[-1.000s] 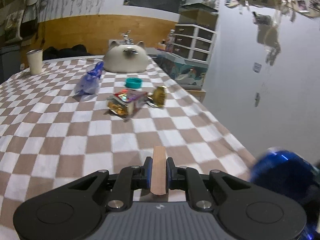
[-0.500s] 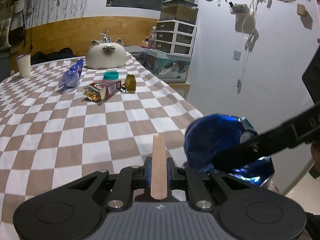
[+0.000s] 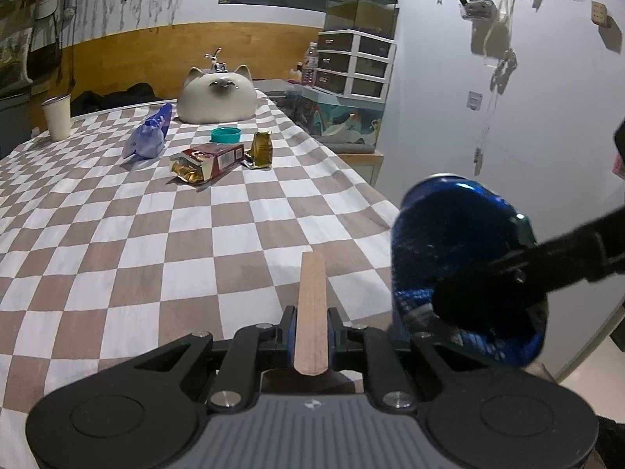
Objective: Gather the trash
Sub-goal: 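Lift the wooden stick with the left tool while the right tool lifts the Pepsi can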
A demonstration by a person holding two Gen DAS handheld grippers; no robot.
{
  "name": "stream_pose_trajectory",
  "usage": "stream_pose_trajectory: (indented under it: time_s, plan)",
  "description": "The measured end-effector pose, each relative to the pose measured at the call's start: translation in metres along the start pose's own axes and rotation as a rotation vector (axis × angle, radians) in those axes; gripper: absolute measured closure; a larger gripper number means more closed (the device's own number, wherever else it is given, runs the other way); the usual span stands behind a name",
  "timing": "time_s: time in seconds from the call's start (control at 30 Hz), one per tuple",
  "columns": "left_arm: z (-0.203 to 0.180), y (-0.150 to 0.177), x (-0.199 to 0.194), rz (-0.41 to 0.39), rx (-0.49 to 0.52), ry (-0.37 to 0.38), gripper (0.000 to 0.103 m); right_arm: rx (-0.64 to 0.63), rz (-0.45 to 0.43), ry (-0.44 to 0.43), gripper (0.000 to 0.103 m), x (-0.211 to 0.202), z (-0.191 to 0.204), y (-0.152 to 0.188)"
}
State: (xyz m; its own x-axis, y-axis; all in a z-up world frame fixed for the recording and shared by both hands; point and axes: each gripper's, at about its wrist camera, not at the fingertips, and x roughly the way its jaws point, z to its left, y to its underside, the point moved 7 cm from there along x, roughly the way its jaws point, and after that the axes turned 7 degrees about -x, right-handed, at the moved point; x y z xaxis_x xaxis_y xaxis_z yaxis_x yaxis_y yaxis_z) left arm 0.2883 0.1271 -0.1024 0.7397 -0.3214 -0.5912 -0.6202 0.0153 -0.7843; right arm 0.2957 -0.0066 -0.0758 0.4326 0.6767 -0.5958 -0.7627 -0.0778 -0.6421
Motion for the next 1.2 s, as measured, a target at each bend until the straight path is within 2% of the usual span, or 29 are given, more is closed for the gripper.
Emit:
stream_pose_trajectory:
  time_s: [0.2, 0.7, 0.9, 1.2]
  plan:
    - [-0.004, 0.0, -0.008, -0.026, -0.025, -0.029, 0.088, -0.005, -0.023, 0.008, 0.077, -0.009, -0.001, 0.003]
    - [-0.033, -0.001, -0.065, -0.152, -0.058, -0.071, 0.088, -0.128, -0.14, 0.07, 0.078, -0.048, 0.006, 0.014]
    - [-0.041, 0.019, -0.068, -0.107, -0.028, -0.11, 0.087, -0.141, -0.154, 0.074, 0.078, -0.06, 0.004, 0.025]
    - [-0.044, 0.046, -0.064, 0.028, 0.023, -0.12, 0.084, -0.153, -0.15, 0.039, 0.079, -0.067, 0.007, 0.037]
